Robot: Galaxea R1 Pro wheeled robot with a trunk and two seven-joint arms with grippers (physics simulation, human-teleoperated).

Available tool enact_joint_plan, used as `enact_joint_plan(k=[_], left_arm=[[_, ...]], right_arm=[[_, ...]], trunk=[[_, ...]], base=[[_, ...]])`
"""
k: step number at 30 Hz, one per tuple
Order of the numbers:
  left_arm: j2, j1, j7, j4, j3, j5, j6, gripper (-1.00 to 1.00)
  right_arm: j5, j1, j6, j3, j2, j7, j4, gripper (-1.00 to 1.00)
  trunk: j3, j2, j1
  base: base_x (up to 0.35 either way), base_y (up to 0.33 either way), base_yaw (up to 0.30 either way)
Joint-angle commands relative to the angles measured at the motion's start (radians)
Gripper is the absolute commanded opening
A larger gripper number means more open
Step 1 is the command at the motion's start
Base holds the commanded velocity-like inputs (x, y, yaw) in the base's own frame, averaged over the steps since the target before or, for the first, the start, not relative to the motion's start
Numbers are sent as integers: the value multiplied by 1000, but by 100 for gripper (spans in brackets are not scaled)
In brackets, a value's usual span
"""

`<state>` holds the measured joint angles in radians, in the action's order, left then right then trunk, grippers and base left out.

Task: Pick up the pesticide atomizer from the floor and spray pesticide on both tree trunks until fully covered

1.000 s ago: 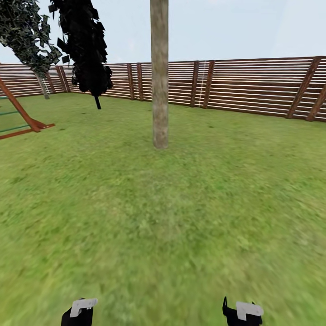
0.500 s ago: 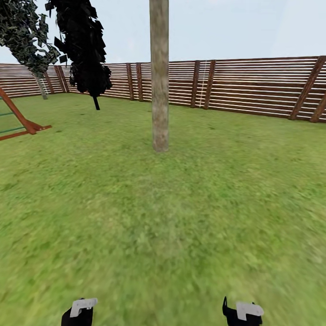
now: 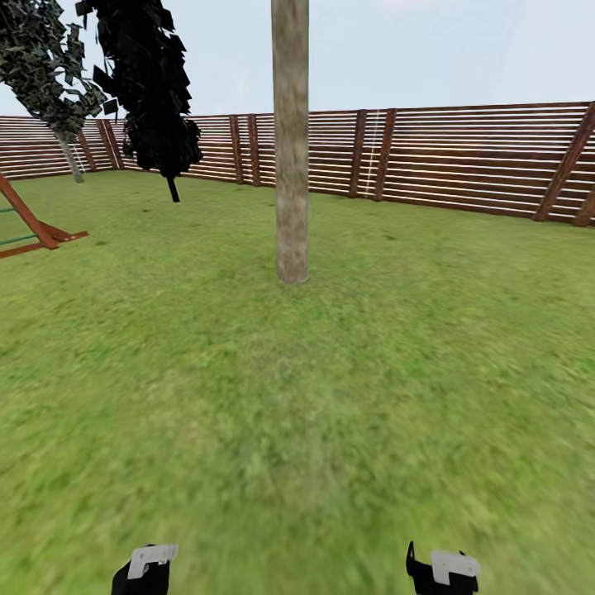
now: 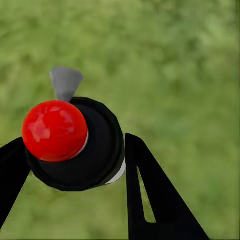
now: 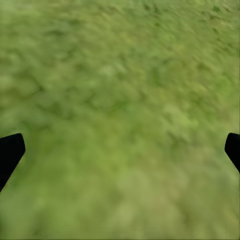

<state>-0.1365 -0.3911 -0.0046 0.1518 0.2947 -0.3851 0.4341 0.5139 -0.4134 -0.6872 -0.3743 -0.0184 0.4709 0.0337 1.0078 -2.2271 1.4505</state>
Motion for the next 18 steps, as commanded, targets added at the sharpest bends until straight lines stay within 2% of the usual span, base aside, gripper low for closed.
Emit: enact_joint_plan(k=[1,18], left_arm=[[0,0,0,0,0,0,0,-100],[0,0,0,0,0,0,0,-100]], right_arm=[[0,0,0,0,0,0,0,100],[0,0,0,0,0,0,0,100]], trunk=[[0,0,0],[0,0,0]], base=[[340,0,0],[340,0,0]])
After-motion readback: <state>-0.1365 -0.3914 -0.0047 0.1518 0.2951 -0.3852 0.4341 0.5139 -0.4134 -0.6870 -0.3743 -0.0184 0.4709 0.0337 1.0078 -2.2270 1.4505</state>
